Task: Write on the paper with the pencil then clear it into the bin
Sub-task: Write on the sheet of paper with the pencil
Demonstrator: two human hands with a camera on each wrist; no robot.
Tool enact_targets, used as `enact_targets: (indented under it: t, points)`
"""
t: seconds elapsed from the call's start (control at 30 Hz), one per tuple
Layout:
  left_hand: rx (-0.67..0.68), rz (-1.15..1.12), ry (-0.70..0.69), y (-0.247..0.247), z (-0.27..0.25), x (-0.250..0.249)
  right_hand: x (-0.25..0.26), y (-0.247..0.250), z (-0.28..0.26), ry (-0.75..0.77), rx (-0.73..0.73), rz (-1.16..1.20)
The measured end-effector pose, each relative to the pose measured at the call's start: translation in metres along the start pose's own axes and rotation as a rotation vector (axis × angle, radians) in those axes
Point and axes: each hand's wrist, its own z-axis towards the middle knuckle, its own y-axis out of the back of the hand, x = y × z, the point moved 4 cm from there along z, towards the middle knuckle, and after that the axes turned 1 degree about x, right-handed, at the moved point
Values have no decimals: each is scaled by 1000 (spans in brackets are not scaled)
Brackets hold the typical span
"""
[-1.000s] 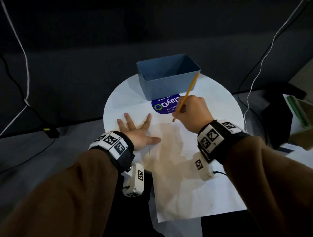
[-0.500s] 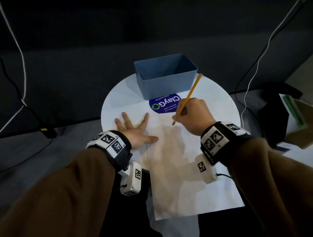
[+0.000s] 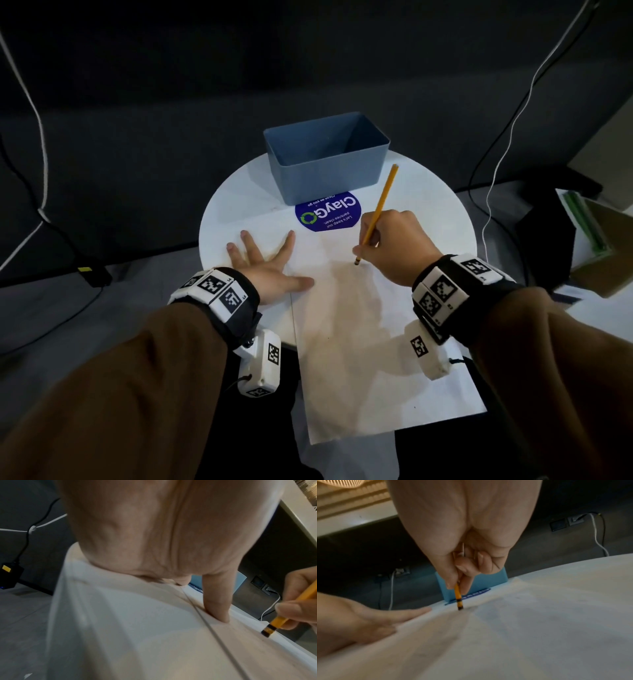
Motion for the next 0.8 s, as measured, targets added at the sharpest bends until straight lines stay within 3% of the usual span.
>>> enact_targets:
  t: [0.2, 0.4, 0.6, 0.8]
  points:
    - [-6, 10, -2, -1, 2, 2, -22, 21, 4, -118, -47, -121]
    - [2, -16, -13, 0, 1, 3, 9, -5, -7, 34, 43, -56]
    - [4, -12, -9, -1, -1, 2, -17, 19, -4, -100, -1, -111]
    - [7, 1, -9, 1, -3, 0, -26, 26, -6, -112, -26, -65]
